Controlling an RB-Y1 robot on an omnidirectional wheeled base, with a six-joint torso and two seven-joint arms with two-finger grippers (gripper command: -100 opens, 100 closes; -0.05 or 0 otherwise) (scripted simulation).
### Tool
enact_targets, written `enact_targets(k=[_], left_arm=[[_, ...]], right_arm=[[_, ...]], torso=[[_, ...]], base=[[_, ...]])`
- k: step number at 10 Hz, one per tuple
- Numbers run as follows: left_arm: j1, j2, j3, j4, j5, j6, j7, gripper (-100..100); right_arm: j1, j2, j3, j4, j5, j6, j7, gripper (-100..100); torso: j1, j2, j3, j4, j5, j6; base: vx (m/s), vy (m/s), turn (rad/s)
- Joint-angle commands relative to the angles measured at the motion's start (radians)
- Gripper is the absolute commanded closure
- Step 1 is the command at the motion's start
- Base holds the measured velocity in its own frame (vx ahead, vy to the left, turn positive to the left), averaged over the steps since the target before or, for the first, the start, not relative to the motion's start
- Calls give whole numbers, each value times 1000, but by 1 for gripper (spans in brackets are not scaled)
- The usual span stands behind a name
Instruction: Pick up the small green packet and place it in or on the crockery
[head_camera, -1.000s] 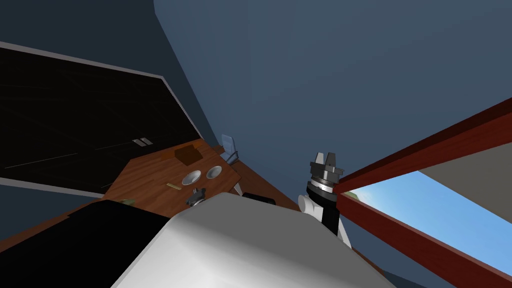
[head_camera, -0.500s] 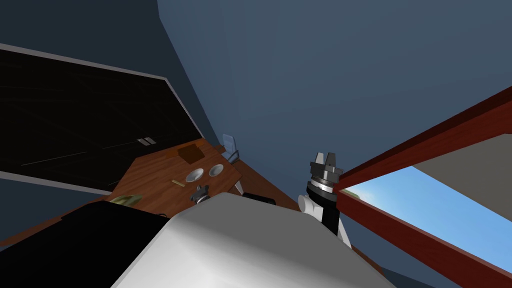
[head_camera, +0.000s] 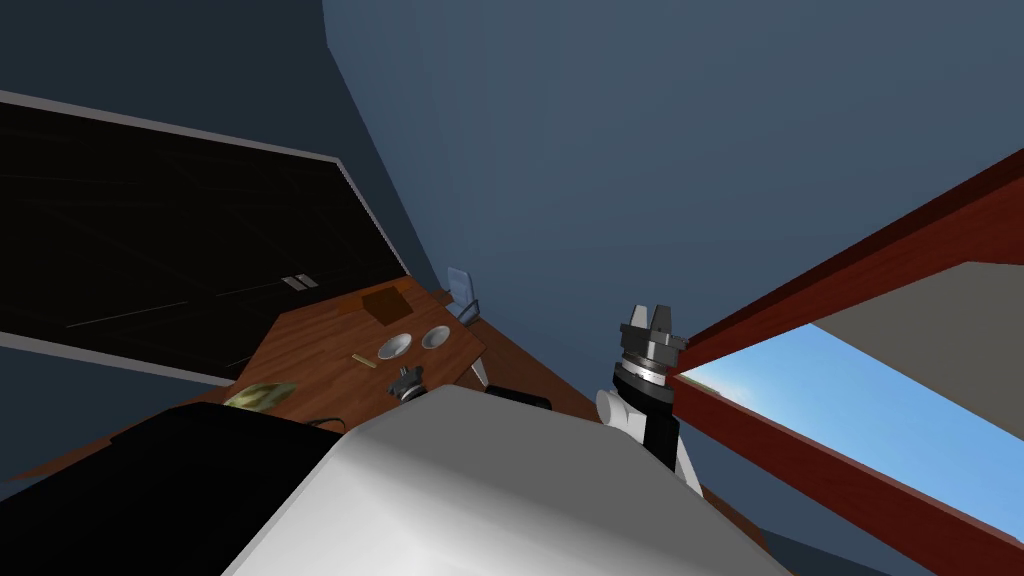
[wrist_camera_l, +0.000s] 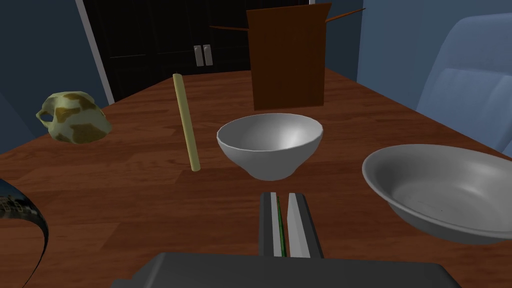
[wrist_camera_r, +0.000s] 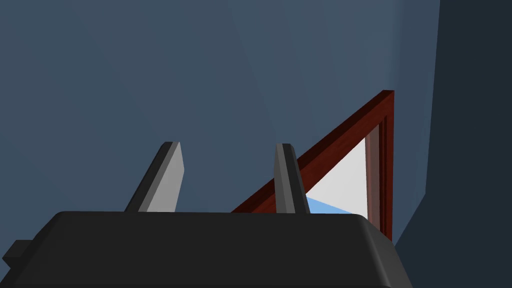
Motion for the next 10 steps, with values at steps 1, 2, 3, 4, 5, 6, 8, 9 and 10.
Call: enact_targets(k=[1, 2, 3, 4, 5, 6, 8, 9, 10], left_arm=[[0, 0, 0, 0, 0, 0, 0, 100], [0, 0, -2, 0, 3, -1, -2, 0], [-16, 16, 9, -22, -32, -5, -21, 100], [-20, 21, 11, -28, -41, -5, -27, 100], [-31, 31, 18, -42, -61, -5, -40, 100], [-31, 31, 18, -42, -61, -5, -40, 100], [-62, 58, 37, -76, -111, -1, -73, 100], [-62, 58, 37, -76, -111, -1, -73, 100], [-80, 72, 49, -93, -135, 4, -89, 100]], right_arm=[[0, 0, 0, 0, 0, 0, 0, 0], [0, 0, 0, 0, 0, 0, 0, 0], [0, 0, 0, 0, 0, 0, 0, 0], [0, 0, 0, 0, 0, 0, 0, 0], [0, 0, 0, 0, 0, 0, 0, 0], [0, 0, 0, 0, 0, 0, 0, 0], [0, 0, 0, 0, 0, 0, 0, 0], [0, 0, 0, 0, 0, 0, 0, 0], [0, 0, 0, 0, 0, 0, 0, 0]], torso=[[0, 0, 0, 0, 0, 0], [0, -1, -1, 0, 0, 0], [0, -2, -1, 0, 0, 0], [-5, 0, 0, 0, -1, 0], [-11, 2, 1, 0, -2, 1], [-14, 3, 2, 1, -3, 1], [-9, 3, 2, 1, -3, 1], [-12, 4, 2, 1, -4, 1], [-10, 2, 1, 0, -3, 2]], base=[[-15, -2, -1], [0, 0, 0], [-54, -93, 73], [-92, -174, 62], [-100, -188, 57], [-72, -111, 22], [-100, -132, 66], [-68, -120, 21], [-79, -133, 29]])
